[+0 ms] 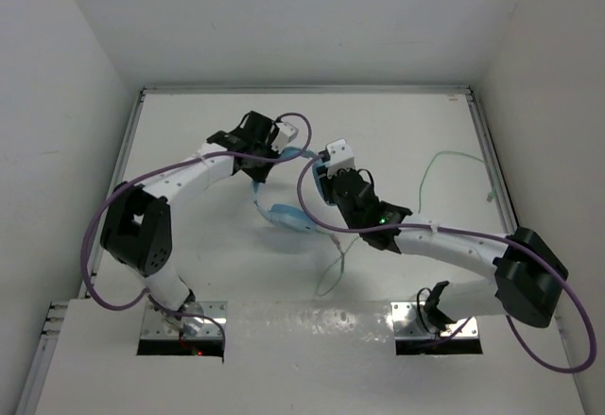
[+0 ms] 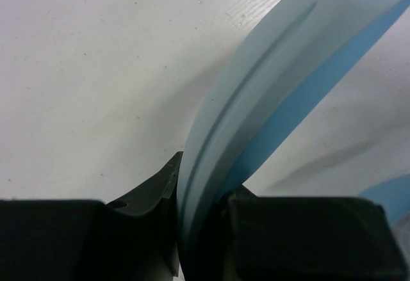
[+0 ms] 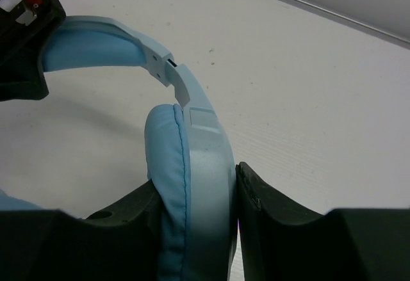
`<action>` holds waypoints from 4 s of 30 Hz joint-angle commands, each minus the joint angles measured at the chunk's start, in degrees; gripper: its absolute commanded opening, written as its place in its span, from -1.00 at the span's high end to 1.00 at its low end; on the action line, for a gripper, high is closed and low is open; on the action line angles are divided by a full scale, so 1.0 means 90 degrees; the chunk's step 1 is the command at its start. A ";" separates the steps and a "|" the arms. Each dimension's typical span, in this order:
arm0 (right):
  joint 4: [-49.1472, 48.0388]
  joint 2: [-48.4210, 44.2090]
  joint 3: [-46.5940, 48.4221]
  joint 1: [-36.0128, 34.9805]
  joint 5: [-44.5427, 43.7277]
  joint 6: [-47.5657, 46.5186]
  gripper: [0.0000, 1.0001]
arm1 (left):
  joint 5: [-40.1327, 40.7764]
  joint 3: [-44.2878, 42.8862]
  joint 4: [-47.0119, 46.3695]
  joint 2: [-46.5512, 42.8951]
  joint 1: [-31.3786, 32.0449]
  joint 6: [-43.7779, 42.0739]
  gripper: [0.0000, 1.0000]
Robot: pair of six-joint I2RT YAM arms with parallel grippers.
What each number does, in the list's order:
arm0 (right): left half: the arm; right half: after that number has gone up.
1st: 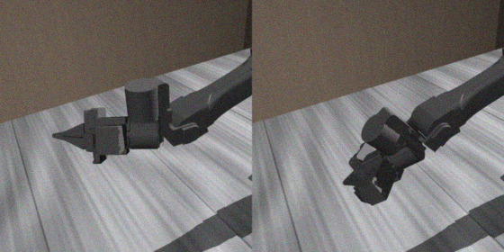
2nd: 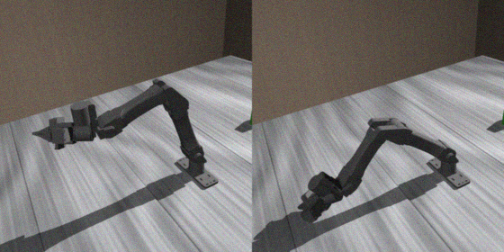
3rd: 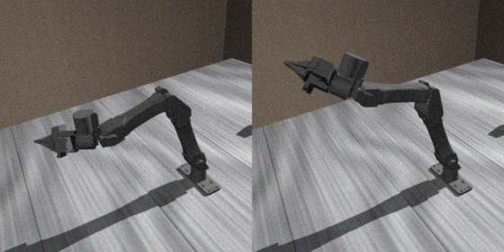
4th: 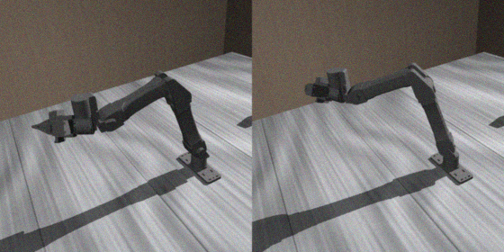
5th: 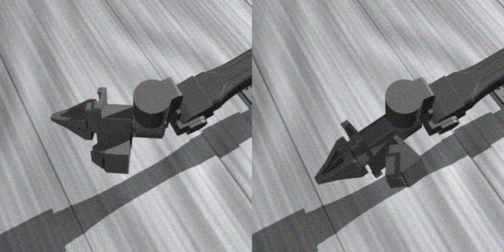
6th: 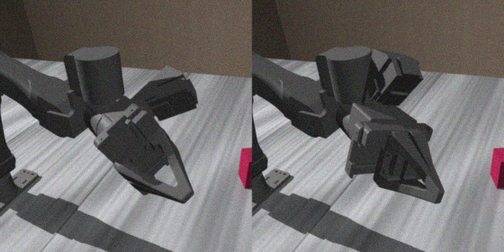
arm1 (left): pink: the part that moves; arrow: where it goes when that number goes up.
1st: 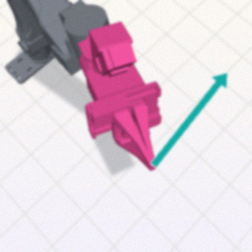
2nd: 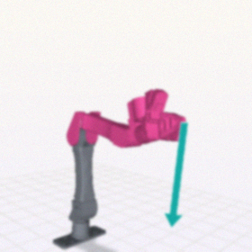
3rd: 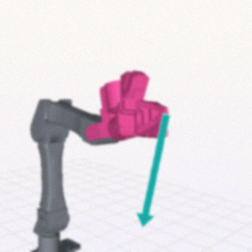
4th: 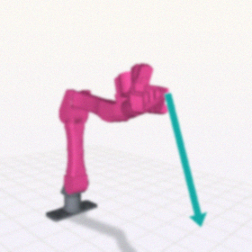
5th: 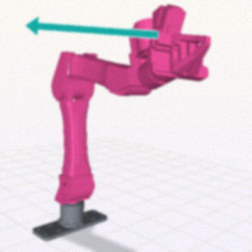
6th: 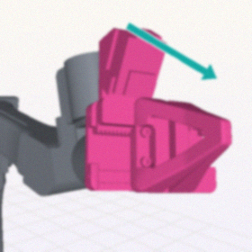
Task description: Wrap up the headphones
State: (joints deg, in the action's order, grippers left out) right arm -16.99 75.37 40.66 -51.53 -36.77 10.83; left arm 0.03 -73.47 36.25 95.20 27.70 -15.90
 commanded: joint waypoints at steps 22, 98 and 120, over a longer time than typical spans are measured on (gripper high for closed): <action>-0.0172 -0.1512 -0.0660 0.0392 0.1563 -0.3829 -0.75 | -0.2123 -0.2499 0.0934 -0.1524 -0.3615 0.0740 1.00; 0.2213 0.2313 0.2099 0.1023 0.1977 -0.0138 1.00 | -0.5452 -0.2442 -0.2622 -0.0275 -0.5481 0.5614 1.00; 0.3559 0.3931 0.6956 -0.1804 0.4252 -0.0793 1.00 | -0.2084 -0.1388 -0.1372 0.0282 -0.3206 0.1963 1.00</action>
State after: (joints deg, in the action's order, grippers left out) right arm 16.10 116.84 103.28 -69.36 -1.34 3.44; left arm -20.23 -86.06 25.12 98.89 -3.51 6.48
